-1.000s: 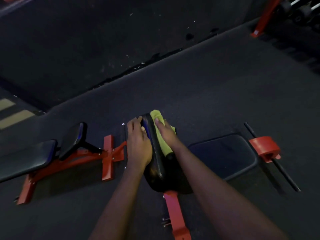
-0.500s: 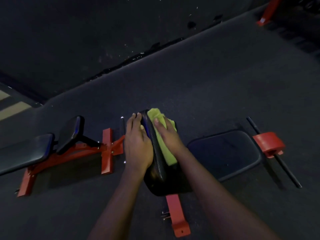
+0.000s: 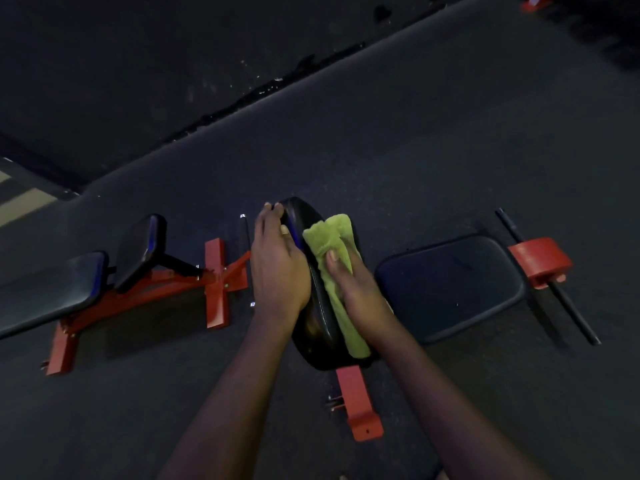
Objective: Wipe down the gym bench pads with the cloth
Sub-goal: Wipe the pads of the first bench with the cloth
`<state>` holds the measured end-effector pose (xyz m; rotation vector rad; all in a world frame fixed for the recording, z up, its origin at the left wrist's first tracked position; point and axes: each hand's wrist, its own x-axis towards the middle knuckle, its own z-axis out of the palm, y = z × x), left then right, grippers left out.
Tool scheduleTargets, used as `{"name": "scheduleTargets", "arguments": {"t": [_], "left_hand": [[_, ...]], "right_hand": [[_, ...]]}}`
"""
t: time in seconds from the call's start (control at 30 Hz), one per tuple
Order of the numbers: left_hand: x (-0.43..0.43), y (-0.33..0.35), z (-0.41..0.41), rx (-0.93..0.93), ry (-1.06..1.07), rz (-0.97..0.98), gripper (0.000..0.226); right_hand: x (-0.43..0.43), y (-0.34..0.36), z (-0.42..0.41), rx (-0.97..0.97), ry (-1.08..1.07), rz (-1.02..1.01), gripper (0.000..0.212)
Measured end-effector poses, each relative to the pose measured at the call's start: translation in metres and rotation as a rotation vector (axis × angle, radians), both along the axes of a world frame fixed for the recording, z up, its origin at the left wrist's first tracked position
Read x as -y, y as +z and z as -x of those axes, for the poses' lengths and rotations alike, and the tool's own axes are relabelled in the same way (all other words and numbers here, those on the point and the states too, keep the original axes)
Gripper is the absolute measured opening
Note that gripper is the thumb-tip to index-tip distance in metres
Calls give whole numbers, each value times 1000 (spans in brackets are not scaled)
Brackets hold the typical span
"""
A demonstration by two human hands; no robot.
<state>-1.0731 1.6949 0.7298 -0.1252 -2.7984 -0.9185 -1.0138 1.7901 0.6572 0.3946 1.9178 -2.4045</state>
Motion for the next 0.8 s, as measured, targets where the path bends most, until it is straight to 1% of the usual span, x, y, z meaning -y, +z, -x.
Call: {"name": "scheduleTargets", "arguments": {"t": [0.03,0.13,0.23,0.3,0.37,0.43,0.5,0.57,0.63,0.67,0.73,0.8], "left_hand": [[0,0,0,-11,5,11,46],[-2,4,-3,-27,1,40,45],[-2,7,-4,-6,-10,44,47],[-2,7,-4,-3,-7,42,48],[-3,7,-4,-8,-15,54,47],[-2,6,-4,-18,-24,69,47],[-2,5,-3,-24,-33,89,46],[-2,4,-2,-24,-30,111,46],[-2,4,-1,-11,-30,130,46],[-2,5,-1,-9,-31,132,45],[-2,5,-2,-4,-25,129,44],[-2,7,-2,3,-25,110,42]], "right_hand": [[-1,1,1,-4,-16,-1,46],[-10,-23,15,98,-50,-7,39],[-19,-56,29,200,-61,-13,45],[-16,-54,24,232,-105,-15,53],[-9,-36,6,197,-131,-17,50],[2,-15,-19,66,-142,-64,44],[10,-4,-43,4,-164,-108,48],[10,-8,-46,-18,-190,-120,46],[7,-30,-39,-22,-190,-99,46],[4,-49,-33,37,-192,-89,50],[-5,-92,-25,214,-192,-101,64],[-15,-141,-19,388,-152,-100,70]]}}
